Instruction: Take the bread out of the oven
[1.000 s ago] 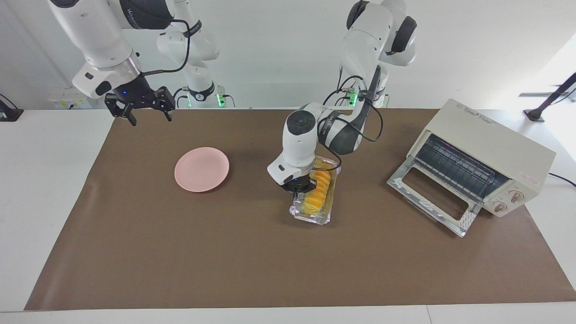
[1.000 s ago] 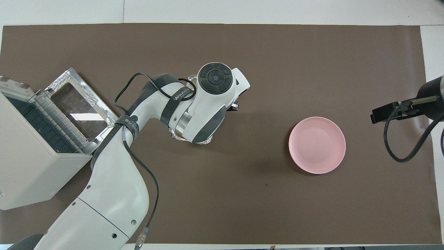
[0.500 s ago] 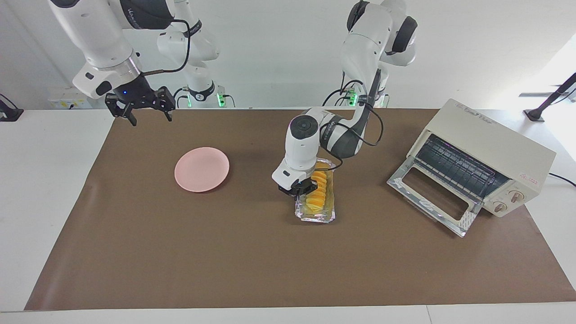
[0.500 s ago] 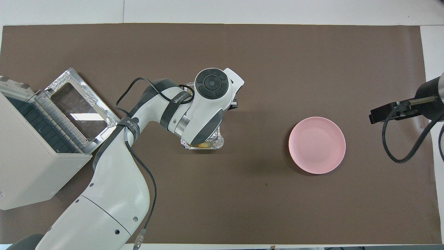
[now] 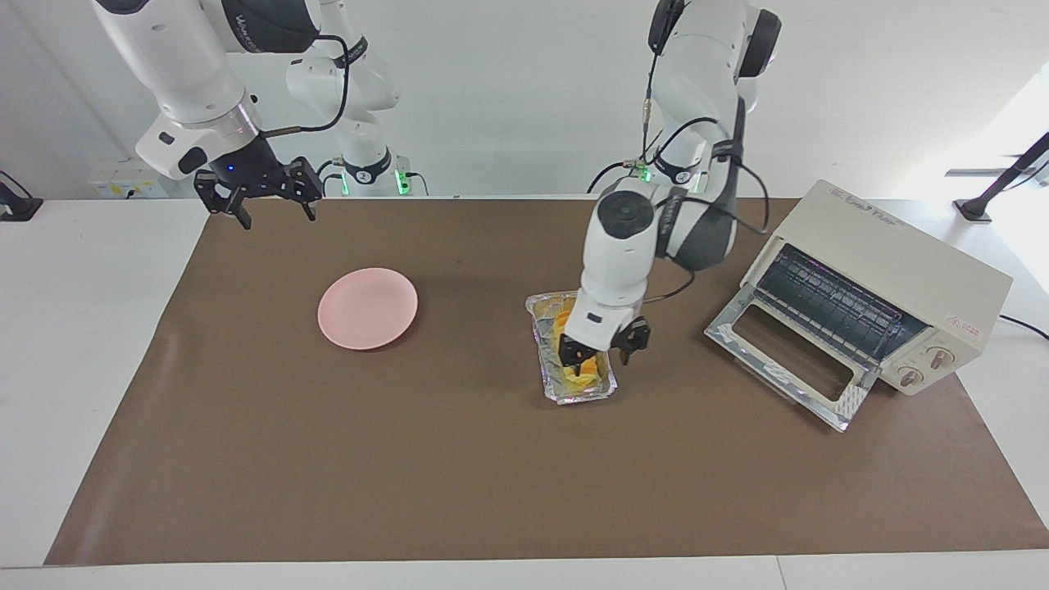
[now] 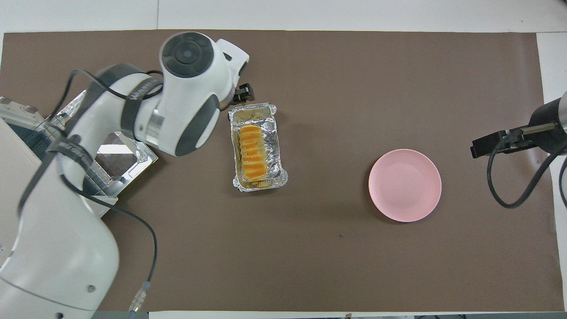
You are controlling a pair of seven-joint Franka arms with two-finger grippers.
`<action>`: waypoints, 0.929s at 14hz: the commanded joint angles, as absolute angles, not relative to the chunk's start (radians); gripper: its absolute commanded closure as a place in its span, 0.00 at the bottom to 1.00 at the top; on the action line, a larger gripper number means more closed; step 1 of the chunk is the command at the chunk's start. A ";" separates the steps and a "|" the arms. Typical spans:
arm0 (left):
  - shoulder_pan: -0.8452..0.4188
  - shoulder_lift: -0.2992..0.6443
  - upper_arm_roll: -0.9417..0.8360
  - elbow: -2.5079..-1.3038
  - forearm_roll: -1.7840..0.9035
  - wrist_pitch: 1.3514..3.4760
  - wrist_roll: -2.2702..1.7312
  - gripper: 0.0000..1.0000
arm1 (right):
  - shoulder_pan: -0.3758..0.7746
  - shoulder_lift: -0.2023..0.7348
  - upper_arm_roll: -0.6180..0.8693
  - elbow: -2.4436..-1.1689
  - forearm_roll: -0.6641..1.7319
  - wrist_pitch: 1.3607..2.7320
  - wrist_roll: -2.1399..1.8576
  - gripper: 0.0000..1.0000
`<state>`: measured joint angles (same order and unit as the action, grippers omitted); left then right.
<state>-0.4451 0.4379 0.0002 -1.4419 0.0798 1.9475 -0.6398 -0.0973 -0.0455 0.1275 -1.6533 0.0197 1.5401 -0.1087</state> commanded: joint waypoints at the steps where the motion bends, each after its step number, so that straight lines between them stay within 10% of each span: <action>1: -0.321 0.289 -0.009 -1.483 0.069 1.766 -0.466 0.00 | -0.106 -0.074 0.137 -1.690 0.040 1.537 -0.104 0.00; 13: -0.055 -0.060 -0.047 -1.624 0.063 1.376 -0.016 0.00 | 0.190 0.033 0.144 -1.795 0.057 1.824 0.173 0.00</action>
<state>-0.0949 0.0074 -0.0124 -1.5315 0.0784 1.3521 -0.0491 0.1537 -0.0169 0.1480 -1.7925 0.0438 1.7675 0.1176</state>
